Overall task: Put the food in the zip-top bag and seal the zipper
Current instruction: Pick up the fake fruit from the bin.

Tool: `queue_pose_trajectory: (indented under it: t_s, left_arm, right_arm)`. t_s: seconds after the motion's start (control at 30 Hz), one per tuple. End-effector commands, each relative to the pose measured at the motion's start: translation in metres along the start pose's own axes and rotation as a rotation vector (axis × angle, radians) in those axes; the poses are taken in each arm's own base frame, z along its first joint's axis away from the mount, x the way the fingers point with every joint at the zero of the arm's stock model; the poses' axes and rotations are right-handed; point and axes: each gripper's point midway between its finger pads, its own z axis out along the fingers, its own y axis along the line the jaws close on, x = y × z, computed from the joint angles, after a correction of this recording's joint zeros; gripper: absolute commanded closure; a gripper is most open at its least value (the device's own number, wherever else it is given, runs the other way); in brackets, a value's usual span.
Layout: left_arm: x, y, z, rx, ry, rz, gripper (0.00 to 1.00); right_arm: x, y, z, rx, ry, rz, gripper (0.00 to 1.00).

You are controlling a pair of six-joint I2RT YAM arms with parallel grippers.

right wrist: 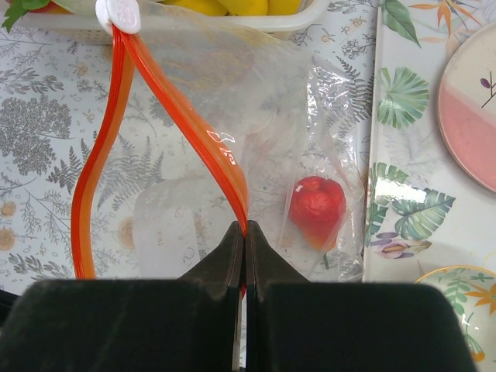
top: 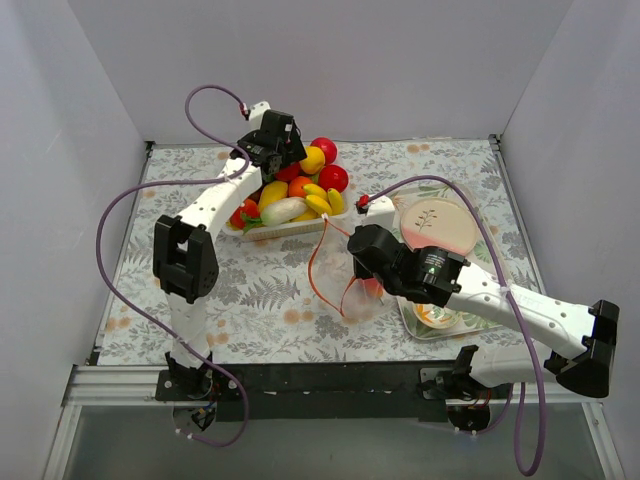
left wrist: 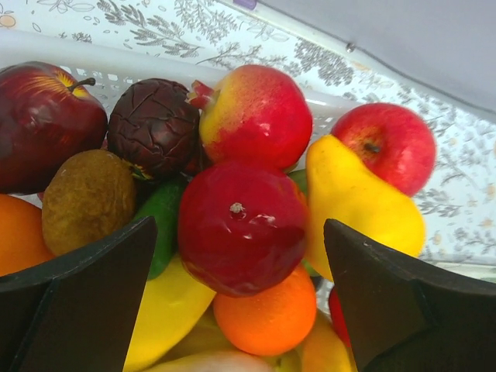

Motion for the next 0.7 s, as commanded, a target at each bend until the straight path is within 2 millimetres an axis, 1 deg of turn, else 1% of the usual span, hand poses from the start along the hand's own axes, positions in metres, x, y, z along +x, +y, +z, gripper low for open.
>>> queue_pose_trajectory:
  t_s: [0.0,0.2,0.4,0.53,0.57,0.67]
  left_arm:
    - [-0.01,0.002,0.0,-0.005,-0.019,0.077,0.11]
    - [-0.011,0.001,0.006,0.002,-0.032,0.123,0.13]
    - [-0.006,-0.001,0.011,0.012,-0.022,0.142,0.17]
    - [-0.005,-0.001,0.012,0.017,-0.026,0.152,0.21]
    - [-0.006,-0.002,0.012,0.02,-0.03,0.149,0.24]
    - [-0.008,-0.003,0.011,0.027,-0.036,0.149,0.28]
  right_arm:
    - [-0.009,-0.001,-0.002,0.007,-0.03,0.023,0.99]
    - [-0.01,0.001,-0.002,-0.001,-0.03,0.025,0.99]
    - [-0.013,0.004,-0.002,-0.003,-0.034,0.028,0.99]
    - [-0.013,0.006,0.0,-0.006,-0.029,0.024,0.99]
    - [-0.013,0.006,0.0,-0.006,-0.029,0.026,0.99]
    - [-0.014,0.006,0.0,-0.006,-0.03,0.025,0.99]
